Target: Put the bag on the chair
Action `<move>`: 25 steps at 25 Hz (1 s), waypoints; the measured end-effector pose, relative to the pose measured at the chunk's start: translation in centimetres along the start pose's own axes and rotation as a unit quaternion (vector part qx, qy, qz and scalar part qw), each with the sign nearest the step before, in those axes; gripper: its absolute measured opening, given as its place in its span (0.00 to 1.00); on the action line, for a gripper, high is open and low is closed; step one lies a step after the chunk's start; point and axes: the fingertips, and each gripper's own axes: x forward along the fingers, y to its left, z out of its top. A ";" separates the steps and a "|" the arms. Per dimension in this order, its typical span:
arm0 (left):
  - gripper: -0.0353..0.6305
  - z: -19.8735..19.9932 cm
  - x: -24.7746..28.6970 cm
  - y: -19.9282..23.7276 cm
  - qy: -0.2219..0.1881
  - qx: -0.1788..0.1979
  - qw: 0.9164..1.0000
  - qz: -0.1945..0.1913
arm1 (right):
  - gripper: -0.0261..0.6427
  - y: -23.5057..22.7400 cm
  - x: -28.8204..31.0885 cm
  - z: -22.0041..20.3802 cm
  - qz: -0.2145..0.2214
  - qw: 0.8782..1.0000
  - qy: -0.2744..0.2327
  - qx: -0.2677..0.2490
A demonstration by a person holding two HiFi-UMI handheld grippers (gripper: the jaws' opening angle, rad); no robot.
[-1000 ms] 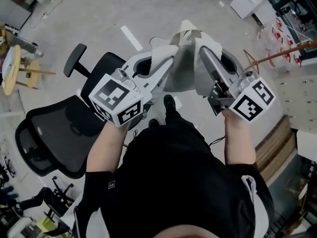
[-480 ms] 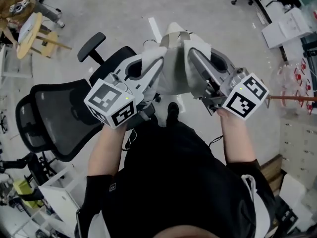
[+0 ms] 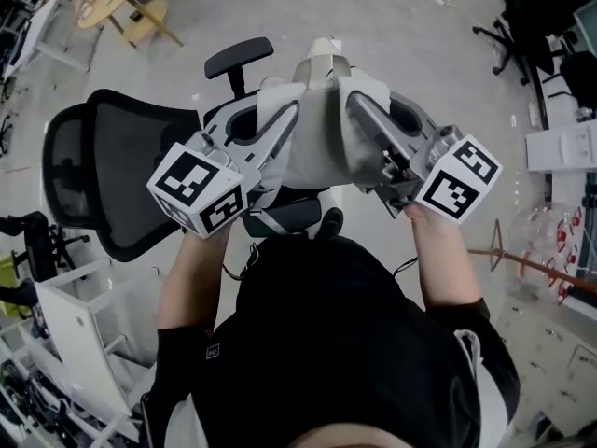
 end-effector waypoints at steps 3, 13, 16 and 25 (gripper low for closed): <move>0.15 1.4 -3.5 3.0 -0.013 0.017 0.999 0.028 | 0.15 2.4 4.1 0.0 0.034 0.999 0.010 -0.009; 0.15 1.4 -14.6 8.9 -0.041 0.023 0.995 0.090 | 0.15 9.4 13.6 -3.5 0.085 0.995 0.043 -0.012; 0.15 0.4 -16.4 10.0 -0.041 0.011 0.994 0.100 | 0.15 10.2 15.1 -5.1 0.090 0.994 0.058 -0.001; 0.15 -4.7 -17.1 14.8 -0.010 -0.060 0.989 0.132 | 0.15 7.7 19.4 -10.1 0.101 0.986 0.129 0.042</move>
